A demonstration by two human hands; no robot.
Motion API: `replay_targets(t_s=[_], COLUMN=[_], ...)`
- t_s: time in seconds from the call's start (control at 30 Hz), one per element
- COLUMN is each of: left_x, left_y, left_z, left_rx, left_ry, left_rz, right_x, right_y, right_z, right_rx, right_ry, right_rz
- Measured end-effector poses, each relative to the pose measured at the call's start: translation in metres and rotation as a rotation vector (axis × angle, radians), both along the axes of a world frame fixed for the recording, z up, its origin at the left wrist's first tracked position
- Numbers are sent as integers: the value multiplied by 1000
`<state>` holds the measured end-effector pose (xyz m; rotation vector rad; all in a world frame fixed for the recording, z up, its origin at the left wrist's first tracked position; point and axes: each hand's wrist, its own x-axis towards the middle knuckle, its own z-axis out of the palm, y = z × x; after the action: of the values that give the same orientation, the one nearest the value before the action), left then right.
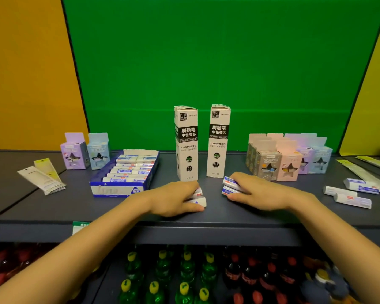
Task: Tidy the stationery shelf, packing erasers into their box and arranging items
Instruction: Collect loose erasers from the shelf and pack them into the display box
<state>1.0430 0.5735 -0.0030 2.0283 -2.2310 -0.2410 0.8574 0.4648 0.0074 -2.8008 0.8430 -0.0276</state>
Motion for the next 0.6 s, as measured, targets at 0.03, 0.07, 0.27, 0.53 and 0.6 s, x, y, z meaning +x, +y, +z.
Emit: replay_targets(t_s=[0.03,0.07,0.27,0.53,0.6], left_x=[2,4,31,119,141], left_y=[3,6,31,61,62], left_z=[0,0,0,22,26], left_rx=[-1,-8,-171,-376,-386], left_ry=[-2,-1,87,190,232], left_rz=[-3,-4,-20,86,131], right_x=[2,4,28,106,130], right_y=[2,5,23,50,53], right_z=[1,2,13,22,24], right_rx=[2,-1,18,19,36], right_ry=[-15,-29,-127,-295,-322], right_rz=[4,10,69,138,141])
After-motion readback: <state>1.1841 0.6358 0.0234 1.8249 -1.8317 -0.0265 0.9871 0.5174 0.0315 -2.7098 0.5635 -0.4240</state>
